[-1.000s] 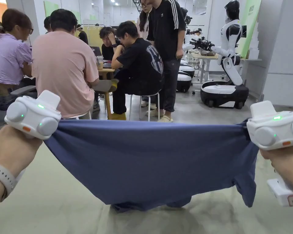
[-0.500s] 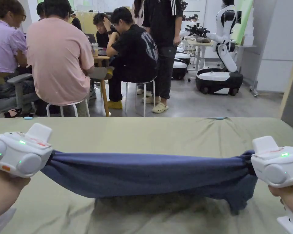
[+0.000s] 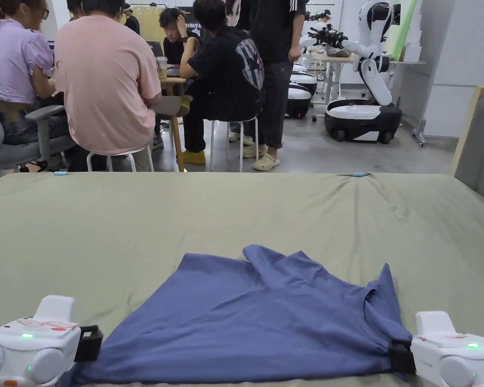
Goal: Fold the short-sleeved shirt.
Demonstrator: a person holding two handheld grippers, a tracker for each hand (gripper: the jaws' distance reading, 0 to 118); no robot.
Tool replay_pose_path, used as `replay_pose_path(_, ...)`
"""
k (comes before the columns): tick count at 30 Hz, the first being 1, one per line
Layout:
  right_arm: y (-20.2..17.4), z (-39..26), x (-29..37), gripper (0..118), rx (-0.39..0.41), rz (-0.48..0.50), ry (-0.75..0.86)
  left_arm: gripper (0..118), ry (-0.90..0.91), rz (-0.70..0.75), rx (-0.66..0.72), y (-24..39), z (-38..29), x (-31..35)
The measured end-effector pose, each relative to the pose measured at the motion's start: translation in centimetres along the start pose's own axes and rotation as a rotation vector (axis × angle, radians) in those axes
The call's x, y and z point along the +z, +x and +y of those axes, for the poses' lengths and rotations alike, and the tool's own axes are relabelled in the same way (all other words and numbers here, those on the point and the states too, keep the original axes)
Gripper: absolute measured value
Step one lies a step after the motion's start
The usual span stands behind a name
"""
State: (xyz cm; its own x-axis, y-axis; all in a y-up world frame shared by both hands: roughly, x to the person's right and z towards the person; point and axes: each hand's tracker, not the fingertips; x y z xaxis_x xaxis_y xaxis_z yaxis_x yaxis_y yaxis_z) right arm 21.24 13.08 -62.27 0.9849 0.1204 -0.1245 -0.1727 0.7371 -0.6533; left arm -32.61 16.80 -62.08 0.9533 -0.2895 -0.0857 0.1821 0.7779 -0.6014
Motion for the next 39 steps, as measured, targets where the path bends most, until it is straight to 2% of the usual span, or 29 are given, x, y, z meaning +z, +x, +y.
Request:
replay_pose_path(1, -0.8, 1.0, 1.1, 81, -0.004, 0.004, 0.058, 115, 0.070, -0.010, 0.009, 0.3, 1.0, 1.3)
replay_pose_path(3, -2.7, 3.4, 3.1, 101, -0.012, 0.009, 0.137, 112, 0.147, -0.069, 0.041, 1.6, 3.2, 3.3)
replay_pose_path(4, -4.1, 4.5, 4.1, 108, -0.016, 0.042, 0.185, 111, 0.163, -0.105, 0.053, 2.6, 4.3, 4.1)
replay_pose_path(7, -8.7, 7.4, 6.1, 109, 0.021, 0.127, 0.247, 109, 0.233, -0.193, 0.067, 5.6, 6.7, 6.4)
replay_pose_path(9, -11.9, 8.2, 7.1, 108, 0.053, 0.120, 0.277, 90, 0.242, -0.247, 0.078, 7.0, 6.9, 6.1)
replay_pose_path(10, -13.3, 8.4, 7.5, 104, 0.061, 0.129, 0.292, 76, 0.233, -0.261, 0.089, 7.6, 7.1, 6.3)
replay_pose_path(11, -13.6, 9.1, 7.2, 88, 0.061, 0.139, 0.300, 45, 0.227, -0.273, 0.088, 8.1, 7.2, 6.5)
replay_pose_path(12, -14.6, 9.3, 7.2, 66, 0.059, 0.137, 0.292, 19, 0.227, -0.271, 0.082, 8.4, 7.2, 6.6)
replay_pose_path(13, -15.4, 9.5, 7.1, 30, 0.059, 0.137, 0.289, 1, 0.231, -0.257, 0.068, 8.9, 7.1, 6.3)
replay_pose_path(14, -16.1, 9.5, 6.9, 1, 0.058, 0.139, 0.286, 0, 0.235, -0.238, 0.048, 9.0, 6.9, 6.3)
replay_pose_path(17, -16.3, 10.1, 5.8, 0, 0.050, 0.166, 0.251, 0, 0.187, -0.279, 0.070, 8.0, 6.9, 5.7)
replay_pose_path(19, -16.4, 10.1, 5.4, 0, 0.062, 0.164, 0.255, 0, 0.144, -0.244, 0.062, 6.6, 7.4, 4.7)
replay_pose_path(21, -16.8, 10.4, 4.9, 0, 0.074, 0.165, 0.248, 0, 0.015, -0.229, 0.027, 4.9, 8.2, 3.1)
replay_pose_path(24, -17.1, 10.3, 4.2, 0, 0.071, 0.184, 0.234, 0, -0.227, -0.283, 0.097, 0.9, 8.7, -1.0)
replay_pose_path(29, -17.6, 9.9, 3.0, 0, 0.083, 0.193, 0.205, 0, -0.413, -0.276, 0.153, -3.0, 5.7, -4.6)
replay_pose_path(30, -17.7, 9.9, 2.7, 0, 0.085, 0.195, 0.198, 19, -0.423, -0.293, 0.161, -3.4, 5.1, -4.9)
replay_pose_path(31, -17.6, 9.7, 2.6, 0, 0.089, 0.197, 0.191, 54, -0.441, -0.314, 0.187, -3.7, 4.6, -5.2)
replay_pose_path(32, -17.7, 9.7, 2.4, 0, 0.094, 0.196, 0.187, 104, -0.450, -0.319, 0.215, -4.0, 4.3, -5.4)
replay_pose_path(33, -17.7, 9.7, 2.1, 0, 0.100, 0.193, 0.185, 118, -0.438, -0.310, 0.232, -3.9, 3.9, -5.4)
replay_pose_path(37, -17.8, 9.4, 1.6, 0, 0.114, 0.190, 0.171, 92, -0.449, -0.317, 0.265, -3.5, 3.3, -6.2)
replay_pose_path(38, -17.7, 9.4, 1.5, 0, 0.117, 0.190, 0.167, 74, -0.466, -0.317, 0.271, -3.4, 3.2, -6.5)
replay_pose_path(39, -17.8, 9.1, 1.7, 0, 0.121, 0.188, 0.163, 68, -0.482, -0.309, 0.270, -3.2, 2.9, -6.9)
